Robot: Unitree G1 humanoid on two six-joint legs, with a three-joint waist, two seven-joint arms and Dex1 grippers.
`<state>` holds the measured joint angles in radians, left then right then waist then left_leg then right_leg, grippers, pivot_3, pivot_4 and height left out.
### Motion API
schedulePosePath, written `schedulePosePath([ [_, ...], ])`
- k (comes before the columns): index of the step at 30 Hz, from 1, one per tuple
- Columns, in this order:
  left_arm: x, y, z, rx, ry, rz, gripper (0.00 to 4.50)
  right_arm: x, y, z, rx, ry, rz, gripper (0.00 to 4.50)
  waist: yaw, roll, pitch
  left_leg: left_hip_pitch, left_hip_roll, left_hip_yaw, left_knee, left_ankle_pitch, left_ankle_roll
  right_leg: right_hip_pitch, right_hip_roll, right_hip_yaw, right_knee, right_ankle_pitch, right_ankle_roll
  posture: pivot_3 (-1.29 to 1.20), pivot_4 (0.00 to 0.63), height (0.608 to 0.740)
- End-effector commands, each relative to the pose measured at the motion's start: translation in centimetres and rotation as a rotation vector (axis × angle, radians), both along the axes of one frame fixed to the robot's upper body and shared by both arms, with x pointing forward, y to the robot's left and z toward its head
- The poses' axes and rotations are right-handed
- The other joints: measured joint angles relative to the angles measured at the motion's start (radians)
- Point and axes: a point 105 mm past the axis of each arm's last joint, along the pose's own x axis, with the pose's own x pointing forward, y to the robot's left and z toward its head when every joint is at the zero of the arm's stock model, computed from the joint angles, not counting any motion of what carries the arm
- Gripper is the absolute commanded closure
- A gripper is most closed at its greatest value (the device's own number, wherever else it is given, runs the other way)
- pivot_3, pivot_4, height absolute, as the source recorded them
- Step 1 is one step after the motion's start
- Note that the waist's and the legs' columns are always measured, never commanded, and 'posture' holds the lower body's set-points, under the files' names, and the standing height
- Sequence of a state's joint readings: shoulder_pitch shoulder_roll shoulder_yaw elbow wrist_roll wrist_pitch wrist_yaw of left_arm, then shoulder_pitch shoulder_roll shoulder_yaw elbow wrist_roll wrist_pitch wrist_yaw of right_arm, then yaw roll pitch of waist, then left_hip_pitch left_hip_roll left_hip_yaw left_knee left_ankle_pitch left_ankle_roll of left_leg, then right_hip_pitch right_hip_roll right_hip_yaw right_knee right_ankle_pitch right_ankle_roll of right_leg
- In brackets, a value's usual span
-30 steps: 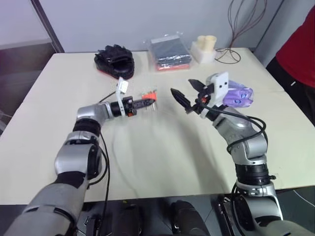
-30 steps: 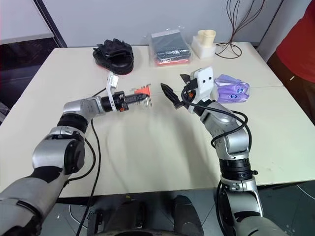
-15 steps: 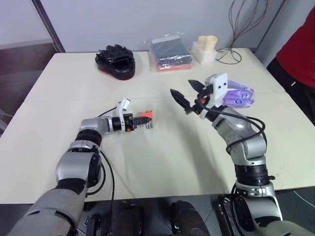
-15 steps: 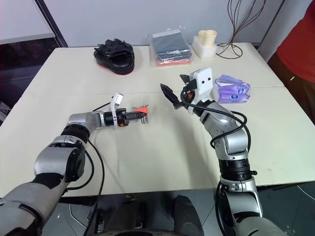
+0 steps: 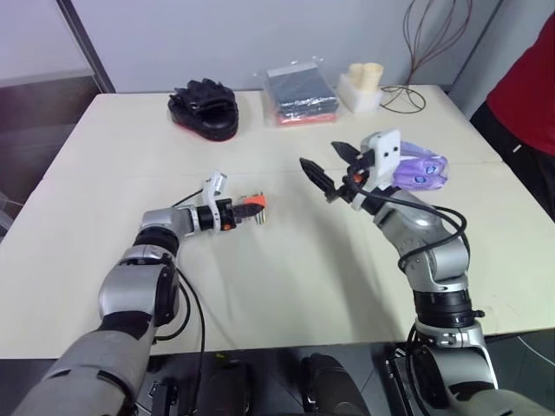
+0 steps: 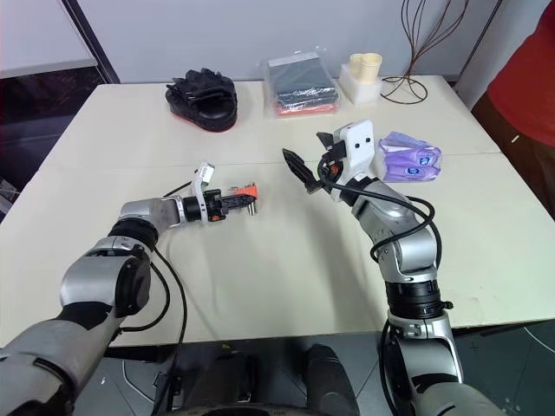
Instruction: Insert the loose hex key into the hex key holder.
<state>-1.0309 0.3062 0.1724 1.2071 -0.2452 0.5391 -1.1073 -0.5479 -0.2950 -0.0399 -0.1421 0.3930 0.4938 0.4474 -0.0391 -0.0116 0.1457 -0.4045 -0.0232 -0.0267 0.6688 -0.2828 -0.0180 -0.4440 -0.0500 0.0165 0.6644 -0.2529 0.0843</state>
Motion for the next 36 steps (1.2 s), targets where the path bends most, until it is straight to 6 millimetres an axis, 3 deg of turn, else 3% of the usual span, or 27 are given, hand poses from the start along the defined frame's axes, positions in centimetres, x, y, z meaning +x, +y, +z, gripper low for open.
schedulePosePath([
  [1, 0.6, 0.4, 0.8, 0.032, -0.058, 0.016, 4.5, -0.5, 0.1, 1.5, 0.0, -0.068, 0.006, 0.07, 0.0, 0.0, 0.0, 0.0, 0.0, 0.0, 0.0, 0.0, 0.0, 0.0, 0.0, 0.0, 0.0, 0.0, 0.0, 0.0, 0.15, 0.74],
  [2, 0.7, 0.5, 0.7, 0.043, -0.065, 0.022, 4.5, -0.5, 0.1, 1.5, 0.0, -0.068, 0.007, 0.07, 0.0, 0.0, 0.0, 0.0, 0.0, 0.0, 0.0, 0.0, 0.0, 0.0, 0.0, 0.0, 0.0, 0.0, 0.0, 0.0, 0.15, 0.74],
  [7, 0.8, 0.7, 0.5, 0.065, -0.077, 0.037, 2.31, -0.5, 0.2, 1.5, -0.001, -0.069, 0.009, 0.0, 0.0, 0.0, 0.0, 0.0, 0.0, 0.0, 0.0, 0.0, 0.0, 0.0, 0.0, 0.0, 0.0, 0.0, 0.0, 0.0, 0.15, 0.74],
  [10, 0.9, 0.9, 0.4, 0.079, -0.079, 0.044, 0.74, -0.5, 0.3, 1.4, -0.002, -0.068, 0.011, 0.0, 0.001, 0.0, 0.0, 0.001, 0.0, 0.0, 0.0, 0.0, 0.0, 0.001, 0.0, 0.0, 0.0, 0.0, 0.0, 0.0, 0.15, 0.74],
  [12, 1.0, 1.1, 0.4, 0.084, -0.083, 0.054, 0.04, -0.5, 0.3, 1.3, -0.003, -0.066, 0.011, 0.0, 0.001, 0.0, 0.0, 0.004, 0.0, 0.0, 0.0, 0.0, 0.0, 0.004, 0.0, 0.0, -0.001, 0.0, 0.0, 0.0, 0.15, 0.74],
  [15, 1.2, 2.5, 0.3, 0.166, -0.136, 0.078, 0.04, -0.6, 0.3, 1.2, -0.007, -0.063, 0.012, 0.0, -0.002, 0.0, 0.0, 0.013, 0.0, 0.0, -0.002, 0.0, 0.0, 0.011, 0.0, 0.0, -0.002, 0.0, 0.0, 0.0, 0.15, 0.74],
  [18, 1.4, 6.0, 1.0, 0.414, -0.335, 0.055, 0.04, -0.8, 0.0, 0.7, -0.023, -0.047, 0.016, 0.0, -0.007, 0.0, 0.0, 0.014, 0.002, 0.0, -0.002, 0.0, 0.0, 0.011, 0.002, 0.001, -0.002, 0.0, 0.0, 0.0, 0.15, 0.74],
  [21, 1.0, 7.4, 1.5, 0.564, -0.475, -0.027, 0.04, -0.9, -0.3, 0.5, -0.023, -0.04, 0.015, 0.0, -0.004, 0.0, 0.0, 0.014, 0.003, 0.001, -0.004, 0.0, 0.0, 0.01, 0.003, 0.003, -0.002, 0.0, 0.0, 0.0, 0.15, 0.74],
  [29, 0.6, 8.5, 4.6, 0.511, -0.631, 0.011, 0.04, -0.9, -0.7, -0.1, -0.026, -0.01, 0.026, 0.0, 0.029, 0.0, 0.0, 0.013, 0.001, 0.001, -0.002, -0.001, 0.001, 0.013, 0.0, 0.002, -0.008, 0.0, 0.0, 0.0, 0.15, 0.74],
  [36, -1.5, 8.3, 6.8, 0.356, -0.655, 0.079, 0.04, -3.8, -1.9, -1.7, -0.174, 0.137, 0.206, 0.0, 0.025, 0.0, 0.0, 0.012, 0.002, 0.001, -0.002, -0.003, 0.004, 0.014, 0.0, 0.002, -0.013, 0.0, 0.0, 0.0, 0.15, 0.74],
])
